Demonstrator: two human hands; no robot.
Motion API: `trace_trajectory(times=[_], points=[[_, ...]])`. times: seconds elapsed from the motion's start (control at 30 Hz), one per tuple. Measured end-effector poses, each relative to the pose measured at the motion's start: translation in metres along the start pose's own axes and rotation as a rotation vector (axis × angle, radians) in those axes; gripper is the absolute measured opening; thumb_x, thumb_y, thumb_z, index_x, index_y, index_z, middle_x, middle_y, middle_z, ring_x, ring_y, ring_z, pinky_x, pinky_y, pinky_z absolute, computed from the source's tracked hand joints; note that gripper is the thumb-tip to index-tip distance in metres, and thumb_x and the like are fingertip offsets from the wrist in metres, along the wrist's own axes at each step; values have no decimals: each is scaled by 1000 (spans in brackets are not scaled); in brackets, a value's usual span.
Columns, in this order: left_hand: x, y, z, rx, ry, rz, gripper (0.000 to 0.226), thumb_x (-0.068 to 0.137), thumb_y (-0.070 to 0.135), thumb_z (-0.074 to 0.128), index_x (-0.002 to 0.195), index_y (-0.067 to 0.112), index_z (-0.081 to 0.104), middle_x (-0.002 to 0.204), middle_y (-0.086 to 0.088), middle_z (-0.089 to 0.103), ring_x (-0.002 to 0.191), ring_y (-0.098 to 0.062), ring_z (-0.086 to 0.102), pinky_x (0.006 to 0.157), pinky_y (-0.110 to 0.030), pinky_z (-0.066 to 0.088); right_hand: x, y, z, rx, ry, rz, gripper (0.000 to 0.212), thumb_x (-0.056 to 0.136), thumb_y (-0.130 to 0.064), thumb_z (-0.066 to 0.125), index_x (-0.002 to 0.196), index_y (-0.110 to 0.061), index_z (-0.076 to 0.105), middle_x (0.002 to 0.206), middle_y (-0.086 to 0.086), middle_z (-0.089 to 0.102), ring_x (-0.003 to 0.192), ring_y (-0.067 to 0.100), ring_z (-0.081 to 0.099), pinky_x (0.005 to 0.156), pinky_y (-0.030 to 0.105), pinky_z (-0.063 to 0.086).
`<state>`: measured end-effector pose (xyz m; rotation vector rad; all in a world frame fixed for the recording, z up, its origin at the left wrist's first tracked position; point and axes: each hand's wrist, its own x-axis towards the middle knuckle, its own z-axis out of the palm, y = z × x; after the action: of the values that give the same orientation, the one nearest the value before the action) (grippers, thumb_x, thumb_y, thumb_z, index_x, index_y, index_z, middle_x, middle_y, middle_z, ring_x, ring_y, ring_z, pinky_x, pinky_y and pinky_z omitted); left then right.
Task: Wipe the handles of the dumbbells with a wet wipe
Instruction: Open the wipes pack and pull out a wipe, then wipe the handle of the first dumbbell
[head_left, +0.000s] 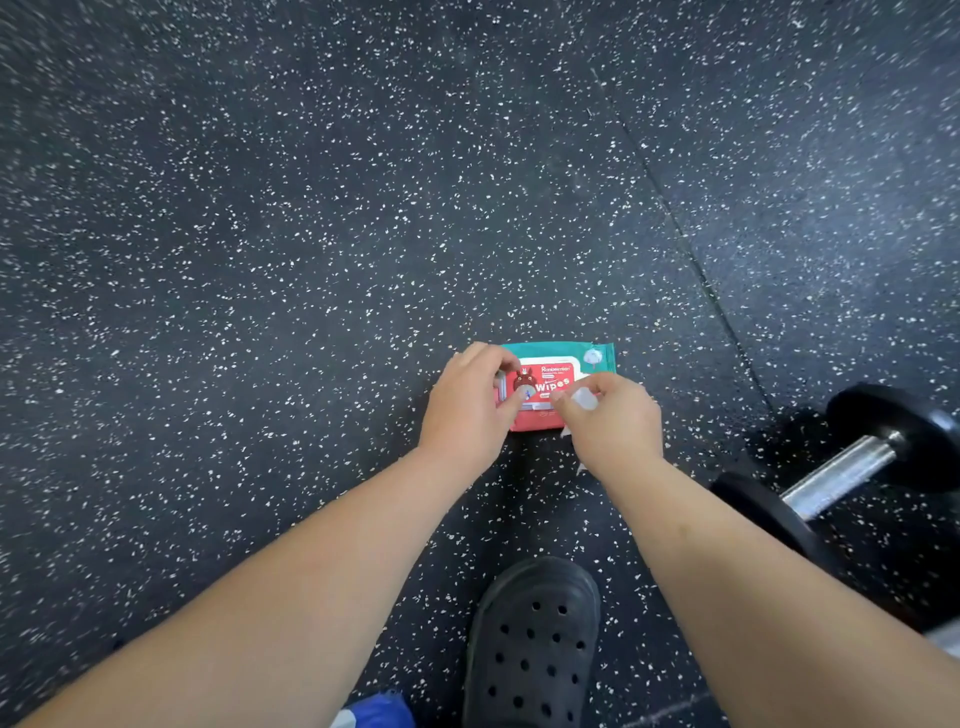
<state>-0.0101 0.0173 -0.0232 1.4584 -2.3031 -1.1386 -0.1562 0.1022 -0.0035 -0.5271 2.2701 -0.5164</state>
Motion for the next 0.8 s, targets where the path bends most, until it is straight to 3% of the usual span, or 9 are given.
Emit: trace_trajectory(times=[0.1,0.27,0.37,0.5,0.6,0.7,0.8], points=[[6,6,-1,85,-20,16,27,89,26,82,107,26,63,109,14,58,98,-16,57,87,-41,53,4,1,4,-75,-5,7,20,91,-44,73,89,-25,67,86,-3,70,79,23,65,64,32,45],[15,15,0,204,-14,16,30,87,26,83,107,25,61,111,10,57,103,-18,54,86,-42,51,6,-4,4,-182,5,8,21,92,-47,73,96,-28,66,91,1,67,84,27,66,68,33,48],[16,19,3,211,-22,10,31,87,26,83,109,26,61,112,11,57,104,-17,54,86,-40,50,5,-4,0,-157,-2,6,20,92,-46,74,95,-28,65,89,-1,67,80,23,64,64,31,45],[15,29,5,118,2,1,23,90,27,79,107,27,64,112,12,59,95,-17,60,83,-38,50,3,-5,-9,124,-42,-27,16,93,-39,75,94,-25,68,88,-8,68,74,10,60,61,28,40],[11,46,8,-78,-10,-26,11,97,23,70,106,27,66,108,11,62,79,-9,64,79,-39,58,-4,-7,-23,388,-55,22,16,93,-32,75,106,-24,71,93,-4,72,85,17,67,67,30,47],[9,73,11,-306,-56,-118,8,101,28,66,109,29,67,105,10,69,74,-3,70,79,-40,62,-15,-8,-48,538,-88,61,28,86,-28,73,114,-29,70,103,1,77,97,23,74,84,43,61],[10,101,14,-403,-149,-142,15,97,38,68,111,33,69,103,11,72,87,-13,73,88,-43,60,-27,-5,-84,623,-115,41,32,88,-17,67,118,-28,69,108,2,79,92,23,77,69,38,61]])
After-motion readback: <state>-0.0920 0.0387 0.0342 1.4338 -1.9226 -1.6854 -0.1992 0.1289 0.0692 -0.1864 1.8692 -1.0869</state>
